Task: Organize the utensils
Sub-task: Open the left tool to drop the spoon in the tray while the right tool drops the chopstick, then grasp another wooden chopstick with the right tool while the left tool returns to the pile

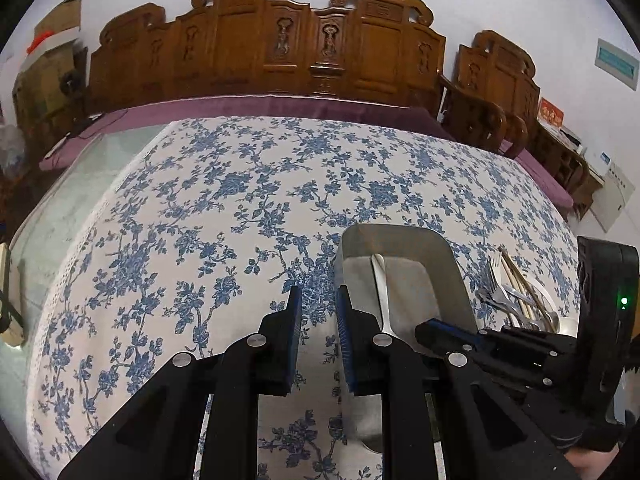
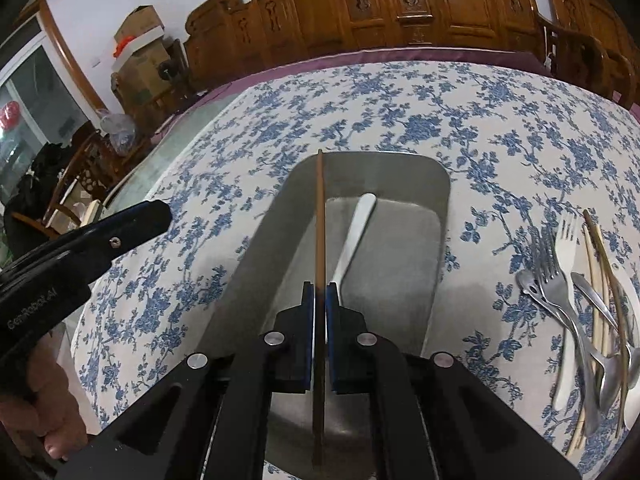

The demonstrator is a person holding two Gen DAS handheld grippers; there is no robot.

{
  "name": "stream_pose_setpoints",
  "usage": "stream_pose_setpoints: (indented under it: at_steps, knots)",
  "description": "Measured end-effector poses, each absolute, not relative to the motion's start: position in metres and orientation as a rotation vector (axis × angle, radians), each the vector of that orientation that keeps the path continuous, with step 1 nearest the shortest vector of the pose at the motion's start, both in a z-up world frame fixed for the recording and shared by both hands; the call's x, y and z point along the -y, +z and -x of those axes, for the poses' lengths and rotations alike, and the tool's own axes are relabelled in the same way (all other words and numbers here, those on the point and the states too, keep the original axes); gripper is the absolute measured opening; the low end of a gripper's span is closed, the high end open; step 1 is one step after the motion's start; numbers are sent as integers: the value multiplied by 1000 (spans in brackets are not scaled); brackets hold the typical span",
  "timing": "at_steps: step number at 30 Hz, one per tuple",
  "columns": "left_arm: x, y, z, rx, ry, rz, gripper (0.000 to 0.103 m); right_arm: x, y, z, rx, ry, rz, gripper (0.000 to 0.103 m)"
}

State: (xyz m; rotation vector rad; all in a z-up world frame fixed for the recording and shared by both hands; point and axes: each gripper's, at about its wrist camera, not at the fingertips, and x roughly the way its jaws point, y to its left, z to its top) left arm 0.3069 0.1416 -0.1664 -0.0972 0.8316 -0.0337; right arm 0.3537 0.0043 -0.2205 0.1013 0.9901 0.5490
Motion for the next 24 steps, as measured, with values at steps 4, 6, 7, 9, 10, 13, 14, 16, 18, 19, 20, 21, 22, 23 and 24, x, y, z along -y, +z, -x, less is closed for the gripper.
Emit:
stream_pose_setpoints:
  at_steps: [4,6,7,9,10,13,14,16,18,19,20,21,22,23,24]
  knots:
    - [-137,-166,-305,-831,-44,85,16,-2,-216,-351,-982,581,-104,10]
    - [-132,-165,-303,-829,-52,79,16,3,-209,-348,-961,590,-93,10]
    - [-130,-165,-303,-828,-57,77,16,7,-205,-345,-946,591,-85,10]
    - [-125,-164,-301,-824,-65,71,16,16,-195,-341,-918,592,-63,10]
    - [-122,-163,-300,-821,-70,67,16,21,-191,-339,-906,592,-51,10]
    - [-110,-157,-296,-810,-89,58,16,42,-175,-332,-860,582,-3,10]
    - [-105,-155,-294,-806,-95,53,16,48,-172,-331,-849,581,5,10]
    - [-96,-151,-290,-796,-108,43,18,65,-162,-326,-825,582,23,10]
    - [-87,-146,-287,-783,-117,32,26,81,-155,-322,-808,575,46,10]
    - [-81,-142,-284,-774,-126,26,27,88,-151,-320,-798,573,54,10]
    - [-76,-140,-282,-769,-132,22,27,96,-148,-317,-789,573,61,10]
    - [-72,-138,-281,-766,-138,18,29,103,-145,-315,-779,572,68,10]
    - [-66,-136,-278,-762,-146,12,31,108,-143,-313,-772,570,73,10]
    - [-61,-135,-276,-759,-150,7,34,115,-141,-311,-764,567,79,10]
    - [-54,-133,-273,-756,-153,-5,36,123,-139,-310,-755,561,84,10]
